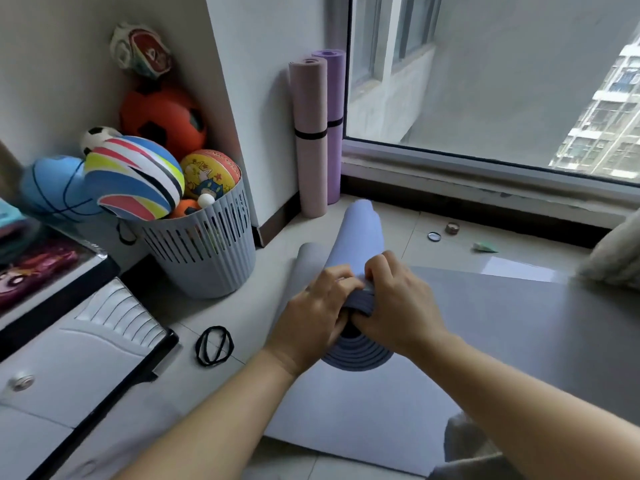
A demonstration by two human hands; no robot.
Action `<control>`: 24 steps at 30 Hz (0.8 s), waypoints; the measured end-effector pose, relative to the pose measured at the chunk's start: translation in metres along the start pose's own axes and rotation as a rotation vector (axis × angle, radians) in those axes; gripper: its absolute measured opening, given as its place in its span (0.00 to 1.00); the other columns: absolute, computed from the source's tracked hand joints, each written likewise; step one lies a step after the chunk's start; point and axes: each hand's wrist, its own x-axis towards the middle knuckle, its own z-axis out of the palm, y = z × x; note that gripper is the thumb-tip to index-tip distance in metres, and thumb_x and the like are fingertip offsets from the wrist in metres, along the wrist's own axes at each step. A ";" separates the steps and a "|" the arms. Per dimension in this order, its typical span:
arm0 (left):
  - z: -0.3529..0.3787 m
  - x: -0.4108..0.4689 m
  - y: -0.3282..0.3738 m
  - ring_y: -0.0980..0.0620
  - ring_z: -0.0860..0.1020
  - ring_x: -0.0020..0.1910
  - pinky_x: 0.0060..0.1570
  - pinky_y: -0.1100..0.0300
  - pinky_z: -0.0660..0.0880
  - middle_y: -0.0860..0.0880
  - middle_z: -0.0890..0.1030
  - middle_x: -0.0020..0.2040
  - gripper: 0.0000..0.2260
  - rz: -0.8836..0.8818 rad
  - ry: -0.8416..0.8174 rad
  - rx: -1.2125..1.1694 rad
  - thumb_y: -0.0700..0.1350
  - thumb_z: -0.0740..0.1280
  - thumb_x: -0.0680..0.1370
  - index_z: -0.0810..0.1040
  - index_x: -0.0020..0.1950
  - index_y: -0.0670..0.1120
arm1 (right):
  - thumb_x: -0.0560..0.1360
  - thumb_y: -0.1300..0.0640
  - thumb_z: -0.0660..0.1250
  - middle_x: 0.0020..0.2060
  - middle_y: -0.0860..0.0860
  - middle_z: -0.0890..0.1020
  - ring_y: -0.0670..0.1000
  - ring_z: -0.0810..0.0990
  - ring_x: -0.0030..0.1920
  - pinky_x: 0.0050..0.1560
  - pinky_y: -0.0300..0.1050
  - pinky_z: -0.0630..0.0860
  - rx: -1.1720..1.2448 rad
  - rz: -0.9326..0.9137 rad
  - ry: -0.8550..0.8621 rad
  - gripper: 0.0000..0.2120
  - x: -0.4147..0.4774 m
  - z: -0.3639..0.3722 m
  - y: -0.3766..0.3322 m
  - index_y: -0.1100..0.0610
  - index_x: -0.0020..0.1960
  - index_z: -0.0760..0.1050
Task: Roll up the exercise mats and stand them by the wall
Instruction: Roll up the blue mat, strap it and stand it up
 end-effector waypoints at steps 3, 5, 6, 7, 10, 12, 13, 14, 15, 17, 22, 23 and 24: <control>0.020 0.000 -0.048 0.43 0.82 0.49 0.33 0.50 0.81 0.51 0.66 0.61 0.16 -0.056 0.005 0.030 0.46 0.58 0.75 0.66 0.62 0.52 | 0.53 0.57 0.77 0.36 0.52 0.73 0.53 0.69 0.30 0.30 0.41 0.61 -0.019 -0.021 -0.001 0.23 0.026 0.047 0.008 0.59 0.41 0.68; 0.036 -0.003 -0.079 0.42 0.82 0.49 0.35 0.50 0.81 0.50 0.65 0.61 0.15 -0.095 -0.003 0.037 0.46 0.58 0.75 0.66 0.62 0.51 | 0.53 0.56 0.76 0.36 0.52 0.73 0.55 0.72 0.31 0.33 0.43 0.65 -0.018 -0.019 -0.016 0.22 0.040 0.081 0.013 0.59 0.41 0.69; 0.043 -0.007 -0.092 0.41 0.82 0.49 0.36 0.50 0.81 0.50 0.65 0.61 0.15 -0.114 -0.005 0.028 0.45 0.58 0.76 0.66 0.62 0.51 | 0.54 0.55 0.75 0.35 0.51 0.73 0.56 0.73 0.31 0.35 0.44 0.66 -0.017 -0.020 -0.026 0.22 0.046 0.097 0.015 0.59 0.41 0.68; 0.049 -0.011 -0.104 0.40 0.82 0.50 0.37 0.50 0.81 0.49 0.65 0.61 0.15 -0.128 0.000 0.022 0.44 0.58 0.75 0.67 0.62 0.50 | 0.54 0.54 0.74 0.35 0.51 0.72 0.56 0.73 0.32 0.37 0.45 0.67 -0.020 -0.027 -0.036 0.21 0.050 0.112 0.016 0.58 0.41 0.68; 0.063 -0.029 -0.136 0.41 0.81 0.47 0.38 0.54 0.80 0.48 0.66 0.60 0.15 -0.201 0.022 0.027 0.42 0.59 0.73 0.67 0.60 0.48 | 0.54 0.53 0.74 0.35 0.51 0.72 0.55 0.72 0.31 0.39 0.46 0.67 -0.042 -0.074 -0.048 0.21 0.059 0.155 0.014 0.59 0.40 0.69; 0.073 -0.047 -0.158 0.41 0.81 0.45 0.33 0.53 0.79 0.48 0.66 0.59 0.15 -0.262 0.028 0.041 0.43 0.59 0.72 0.67 0.59 0.48 | 0.52 0.53 0.75 0.34 0.52 0.72 0.56 0.72 0.30 0.38 0.47 0.69 -0.054 -0.118 -0.064 0.21 0.060 0.188 0.011 0.59 0.39 0.70; 0.077 -0.056 -0.166 0.41 0.81 0.44 0.30 0.53 0.79 0.49 0.66 0.58 0.15 -0.285 0.013 0.050 0.44 0.59 0.72 0.67 0.58 0.48 | 0.51 0.54 0.75 0.34 0.52 0.72 0.56 0.72 0.30 0.37 0.48 0.69 -0.069 -0.140 -0.087 0.21 0.059 0.201 0.009 0.59 0.39 0.70; 0.081 -0.065 -0.174 0.42 0.81 0.44 0.29 0.53 0.78 0.49 0.66 0.58 0.15 -0.315 -0.017 0.059 0.46 0.60 0.72 0.67 0.58 0.48 | 0.50 0.54 0.75 0.34 0.53 0.72 0.57 0.72 0.31 0.37 0.48 0.70 -0.090 -0.164 -0.111 0.22 0.058 0.214 0.010 0.59 0.39 0.70; 0.084 -0.076 -0.185 0.43 0.80 0.45 0.30 0.54 0.78 0.50 0.66 0.58 0.16 -0.354 -0.055 0.066 0.48 0.61 0.72 0.67 0.59 0.48 | 0.50 0.54 0.76 0.35 0.53 0.72 0.57 0.72 0.32 0.37 0.49 0.70 -0.108 -0.189 -0.136 0.22 0.056 0.230 0.011 0.59 0.39 0.70; 0.085 -0.097 -0.205 0.45 0.78 0.50 0.40 0.55 0.78 0.50 0.67 0.59 0.19 -0.441 -0.110 0.069 0.53 0.62 0.73 0.67 0.61 0.48 | 0.49 0.55 0.76 0.36 0.53 0.72 0.58 0.72 0.33 0.38 0.49 0.70 -0.149 -0.202 -0.183 0.23 0.054 0.253 0.016 0.58 0.39 0.71; 0.087 -0.173 -0.274 0.48 0.65 0.68 0.65 0.56 0.63 0.49 0.70 0.66 0.17 -0.923 -0.491 0.264 0.50 0.64 0.78 0.72 0.66 0.47 | 0.49 0.58 0.76 0.38 0.57 0.74 0.59 0.73 0.36 0.40 0.51 0.69 -0.187 -0.230 -0.250 0.23 0.036 0.312 0.029 0.60 0.41 0.72; 0.089 -0.189 -0.283 0.48 0.60 0.72 0.68 0.54 0.60 0.49 0.67 0.70 0.18 -1.008 -0.638 0.314 0.49 0.63 0.78 0.71 0.68 0.48 | 0.50 0.58 0.76 0.39 0.57 0.74 0.59 0.72 0.37 0.40 0.51 0.69 -0.192 -0.253 -0.271 0.23 0.030 0.320 0.030 0.60 0.42 0.72; 0.090 -0.203 -0.290 0.48 0.55 0.75 0.70 0.51 0.58 0.49 0.63 0.73 0.19 -1.076 -0.769 0.351 0.48 0.63 0.78 0.69 0.70 0.48 | 0.50 0.59 0.76 0.39 0.57 0.74 0.59 0.72 0.37 0.41 0.51 0.68 -0.193 -0.270 -0.283 0.23 0.025 0.328 0.030 0.60 0.42 0.72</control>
